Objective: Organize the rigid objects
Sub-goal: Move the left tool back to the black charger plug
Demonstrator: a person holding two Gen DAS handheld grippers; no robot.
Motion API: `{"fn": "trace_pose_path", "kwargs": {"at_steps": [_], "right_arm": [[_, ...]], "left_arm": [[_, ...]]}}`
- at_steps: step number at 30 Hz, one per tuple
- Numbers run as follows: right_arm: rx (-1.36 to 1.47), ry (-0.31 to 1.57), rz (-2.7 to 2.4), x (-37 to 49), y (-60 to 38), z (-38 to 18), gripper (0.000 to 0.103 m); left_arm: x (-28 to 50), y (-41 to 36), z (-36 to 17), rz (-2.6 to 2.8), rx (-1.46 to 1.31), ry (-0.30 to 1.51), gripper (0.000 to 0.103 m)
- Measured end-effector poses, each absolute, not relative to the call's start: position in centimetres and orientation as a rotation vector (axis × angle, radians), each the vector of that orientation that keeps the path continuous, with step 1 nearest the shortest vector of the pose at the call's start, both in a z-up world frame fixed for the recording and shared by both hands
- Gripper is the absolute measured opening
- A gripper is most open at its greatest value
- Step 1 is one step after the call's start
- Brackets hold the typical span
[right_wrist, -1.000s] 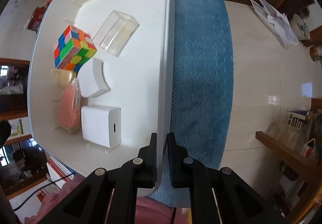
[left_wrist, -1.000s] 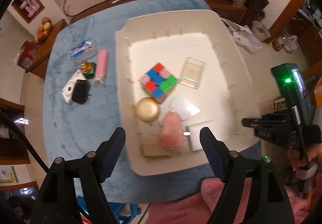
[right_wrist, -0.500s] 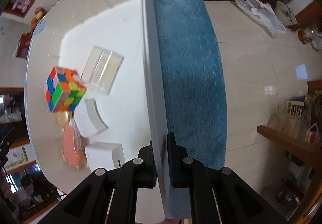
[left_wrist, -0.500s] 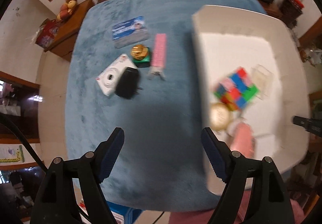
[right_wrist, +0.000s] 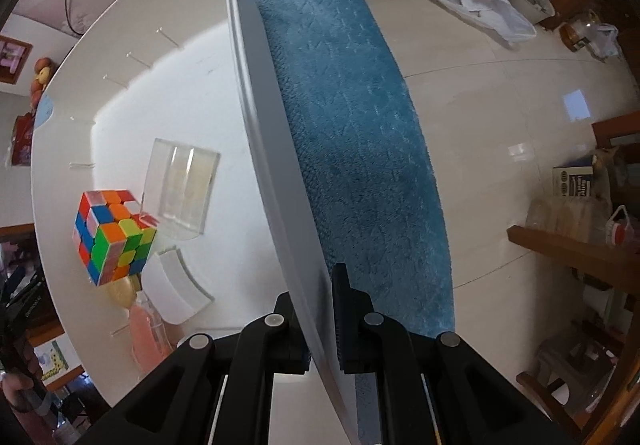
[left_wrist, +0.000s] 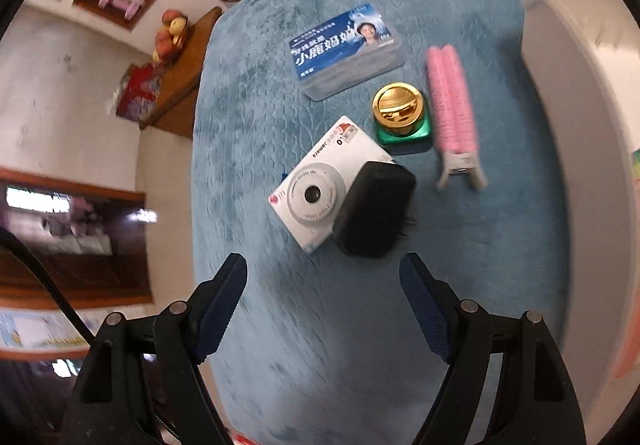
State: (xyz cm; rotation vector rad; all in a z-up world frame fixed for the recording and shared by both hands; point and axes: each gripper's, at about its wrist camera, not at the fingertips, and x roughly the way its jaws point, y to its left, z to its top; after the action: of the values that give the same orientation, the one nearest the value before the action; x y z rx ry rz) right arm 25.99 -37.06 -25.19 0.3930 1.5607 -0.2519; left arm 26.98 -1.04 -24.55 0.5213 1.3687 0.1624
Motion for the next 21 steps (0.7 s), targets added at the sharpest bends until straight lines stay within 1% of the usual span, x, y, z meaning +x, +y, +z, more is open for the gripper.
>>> {"fn": "trace_pose_path", "kwargs": {"at_steps": [5, 7, 13, 21], "right_arm": [[0.424, 1.556, -0.281, 26.0, -37.4, -25.8, 0.009], [0.438, 1.554, -0.293, 25.9, -37.6, -26.1, 0.008], [0.454, 1.551, -0.32, 24.8, -37.2, -26.3, 0.008], [0.468, 1.541, -0.344, 23.9, -37.0, -26.4, 0.009]], "left_arm": [[27.9, -0.8, -26.4, 0.142, 0.577, 1.362, 0.082], [28.1, -0.8, -26.8, 0.122, 0.562, 1.366, 0.085], [28.4, -1.3, -27.9, 0.096, 0.572, 1.377, 0.085], [29.0, -0.6, -28.3, 0.074, 0.453, 1.416, 0.085]]}}
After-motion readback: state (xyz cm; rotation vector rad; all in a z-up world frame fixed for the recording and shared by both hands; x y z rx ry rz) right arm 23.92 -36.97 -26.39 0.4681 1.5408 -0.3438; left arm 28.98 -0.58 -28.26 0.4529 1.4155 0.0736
